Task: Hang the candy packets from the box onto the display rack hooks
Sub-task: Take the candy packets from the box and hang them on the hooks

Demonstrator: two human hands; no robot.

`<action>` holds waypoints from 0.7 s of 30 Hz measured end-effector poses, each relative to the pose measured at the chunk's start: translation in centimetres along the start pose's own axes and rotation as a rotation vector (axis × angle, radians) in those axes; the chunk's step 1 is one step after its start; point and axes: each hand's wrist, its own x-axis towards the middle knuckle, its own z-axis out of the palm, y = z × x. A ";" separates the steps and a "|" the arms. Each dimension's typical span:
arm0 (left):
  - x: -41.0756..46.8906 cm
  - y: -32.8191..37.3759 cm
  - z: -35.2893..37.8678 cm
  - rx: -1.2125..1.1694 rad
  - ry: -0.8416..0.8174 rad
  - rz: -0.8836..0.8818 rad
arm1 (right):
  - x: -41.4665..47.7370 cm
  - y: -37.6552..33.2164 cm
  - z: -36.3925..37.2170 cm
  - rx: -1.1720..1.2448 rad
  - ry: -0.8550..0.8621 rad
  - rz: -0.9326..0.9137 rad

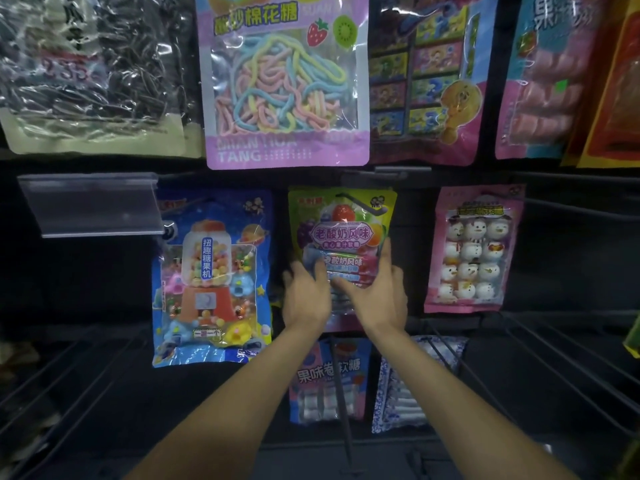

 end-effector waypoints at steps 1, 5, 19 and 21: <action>0.0 -0.3 0.1 -0.009 -0.001 0.005 | -0.1 0.2 0.1 0.012 -0.011 0.000; -0.1 -1.3 0.2 -0.117 0.060 0.028 | -0.5 0.6 0.2 0.140 -0.033 -0.008; -0.9 -2.4 0.4 -0.192 0.170 0.092 | -0.1 1.3 0.4 0.286 0.014 0.049; -1.2 -2.1 0.2 -0.140 0.181 0.073 | 0.0 1.1 0.1 0.280 0.011 0.069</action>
